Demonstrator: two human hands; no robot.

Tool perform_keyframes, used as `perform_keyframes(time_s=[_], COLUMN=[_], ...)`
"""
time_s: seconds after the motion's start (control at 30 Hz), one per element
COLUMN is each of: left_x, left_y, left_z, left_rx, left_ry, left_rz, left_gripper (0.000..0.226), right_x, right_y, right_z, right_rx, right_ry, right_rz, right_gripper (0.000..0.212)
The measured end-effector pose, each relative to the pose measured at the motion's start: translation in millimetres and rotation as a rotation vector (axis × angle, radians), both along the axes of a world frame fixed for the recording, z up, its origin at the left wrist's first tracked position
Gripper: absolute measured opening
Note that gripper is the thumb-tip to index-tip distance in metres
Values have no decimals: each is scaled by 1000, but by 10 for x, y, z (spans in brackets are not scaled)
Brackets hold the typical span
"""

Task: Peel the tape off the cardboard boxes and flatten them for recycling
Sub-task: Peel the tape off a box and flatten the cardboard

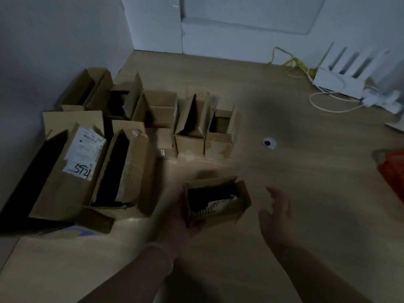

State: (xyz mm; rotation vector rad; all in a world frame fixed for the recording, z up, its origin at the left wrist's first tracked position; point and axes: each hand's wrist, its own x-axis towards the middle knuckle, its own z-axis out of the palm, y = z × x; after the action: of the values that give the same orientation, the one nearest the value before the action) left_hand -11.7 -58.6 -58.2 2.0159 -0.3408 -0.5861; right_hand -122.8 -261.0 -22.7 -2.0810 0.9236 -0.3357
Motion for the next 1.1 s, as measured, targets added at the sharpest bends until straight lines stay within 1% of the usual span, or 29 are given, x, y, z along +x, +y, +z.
perform_keyframes(time_s=[0.03,0.07,0.1,0.13,0.2,0.27,0.3,0.37,0.4,0.43,0.47,0.53,0.6,0.63,0.7,0.73,0.77,0.9,1.0,1.1], left_x=[-7,-20,-44,-67,-77,-50,-36,-38,-49,-67,-85,-134,-212,-256,-346,-388,-424,-538,-578,-557], left_y=[-26,-49,-73,-97,-139,-170,-185,-198,-192,-177,-164,-172,-174,-171,-145,-120,-93,23,50,13], left_z=[-20,-34,-35,-28,8,59,96,193,243,290,324,361,368,393,429,440,444,354,315,343], left_rx=[-20,-28,-24,-3,57,37,-12,-115,-164,-205,-217,-196,-74,-16,-10,-4,14,92,90,86], left_ry=[52,113,170,208,210,218,234,253,274,301,311,255,100,8,-98,-108,-99,-16,28,26], left_rz=[37,64,73,83,170,269,273,193,139,90,53,-15,-13,21,54,50,45,-33,-30,-22], left_gripper=[78,72,66,62,54,43,34,22,25,33,40,42,36,36,22,16,16,24,38,40], right_x=[21,40,30,9,-27,-84,-114,-165,-192,-220,-249,-306,-368,-404,-474,-511,-549,-700,-733,-684], right_y=[-19,-11,12,36,95,123,131,104,83,60,36,-20,-58,-61,-45,-35,-28,9,33,36], right_z=[-65,-129,-201,-270,-331,-323,-285,-189,-140,-95,-53,-3,34,49,67,60,45,-42,-83,-71], right_rx=[212,361,427,415,358,332,334,356,370,385,385,347,299,288,299,299,295,277,293,391], right_ry=[178,338,436,470,390,270,193,18,-52,-94,-106,-87,-66,-62,-49,-23,22,244,239,160], right_rz=[-32,15,112,204,252,241,239,203,185,172,161,109,26,-5,-42,-47,-44,3,-6,-5], right_gripper=[59,62,64,66,65,61,60,60,59,57,55,52,40,31,22,22,23,27,27,30])
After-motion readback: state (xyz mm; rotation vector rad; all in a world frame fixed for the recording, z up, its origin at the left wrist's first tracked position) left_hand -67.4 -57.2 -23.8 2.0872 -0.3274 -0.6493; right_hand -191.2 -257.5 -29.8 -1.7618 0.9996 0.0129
